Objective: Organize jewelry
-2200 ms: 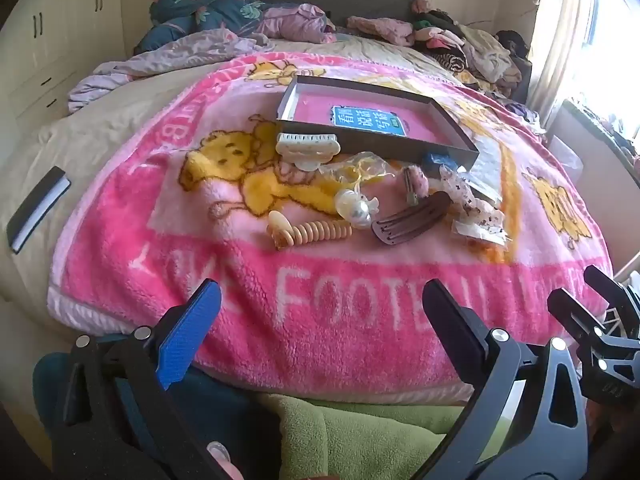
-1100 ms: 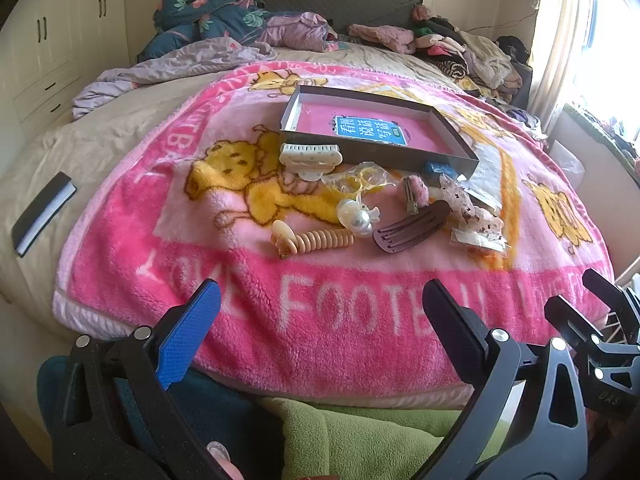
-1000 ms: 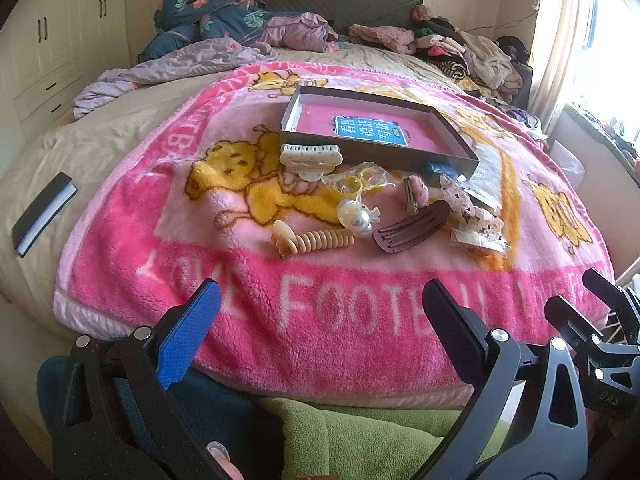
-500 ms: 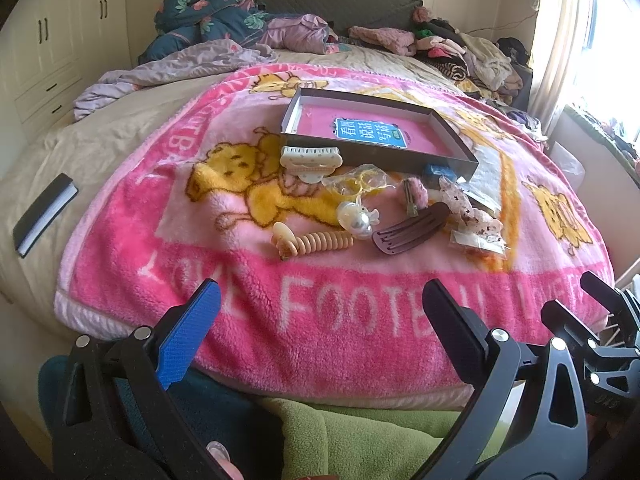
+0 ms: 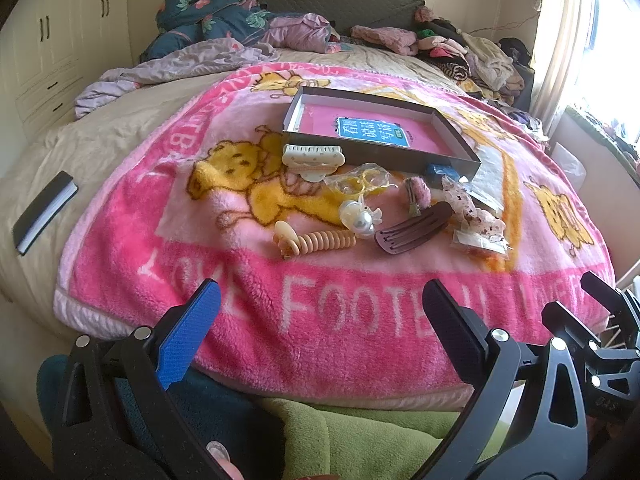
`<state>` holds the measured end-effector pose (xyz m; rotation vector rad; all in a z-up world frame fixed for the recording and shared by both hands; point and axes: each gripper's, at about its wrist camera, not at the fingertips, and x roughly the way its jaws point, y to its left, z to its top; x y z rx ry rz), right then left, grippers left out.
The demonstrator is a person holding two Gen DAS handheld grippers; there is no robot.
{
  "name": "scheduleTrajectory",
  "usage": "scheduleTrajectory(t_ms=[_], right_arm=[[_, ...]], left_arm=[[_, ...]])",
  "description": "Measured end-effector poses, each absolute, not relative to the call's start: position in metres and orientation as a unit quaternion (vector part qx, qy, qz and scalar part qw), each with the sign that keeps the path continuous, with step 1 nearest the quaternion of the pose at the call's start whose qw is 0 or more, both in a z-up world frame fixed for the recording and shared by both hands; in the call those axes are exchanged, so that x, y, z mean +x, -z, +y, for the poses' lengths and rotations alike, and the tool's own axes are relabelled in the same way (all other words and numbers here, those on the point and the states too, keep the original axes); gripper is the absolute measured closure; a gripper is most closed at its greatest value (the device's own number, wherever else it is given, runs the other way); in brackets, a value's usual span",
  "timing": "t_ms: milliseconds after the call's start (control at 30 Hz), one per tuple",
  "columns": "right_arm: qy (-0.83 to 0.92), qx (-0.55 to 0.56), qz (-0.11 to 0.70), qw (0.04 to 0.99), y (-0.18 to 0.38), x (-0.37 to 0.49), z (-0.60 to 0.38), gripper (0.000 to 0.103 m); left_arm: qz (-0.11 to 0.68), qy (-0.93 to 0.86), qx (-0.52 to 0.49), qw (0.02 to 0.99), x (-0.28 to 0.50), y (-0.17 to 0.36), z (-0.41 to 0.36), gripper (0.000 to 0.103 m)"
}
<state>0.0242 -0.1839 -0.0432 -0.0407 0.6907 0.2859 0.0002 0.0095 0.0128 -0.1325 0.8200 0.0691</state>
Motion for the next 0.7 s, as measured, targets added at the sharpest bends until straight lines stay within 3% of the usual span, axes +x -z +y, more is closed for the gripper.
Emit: scheduleTrajectory(t_ms=[700], right_arm=[[-0.182,-0.033,0.352,0.917,0.046,0.077,-0.166,0.006]], left_arm=[[0.406,-0.063,-0.104,0.906,0.021,-0.008,0.052,0.01]])
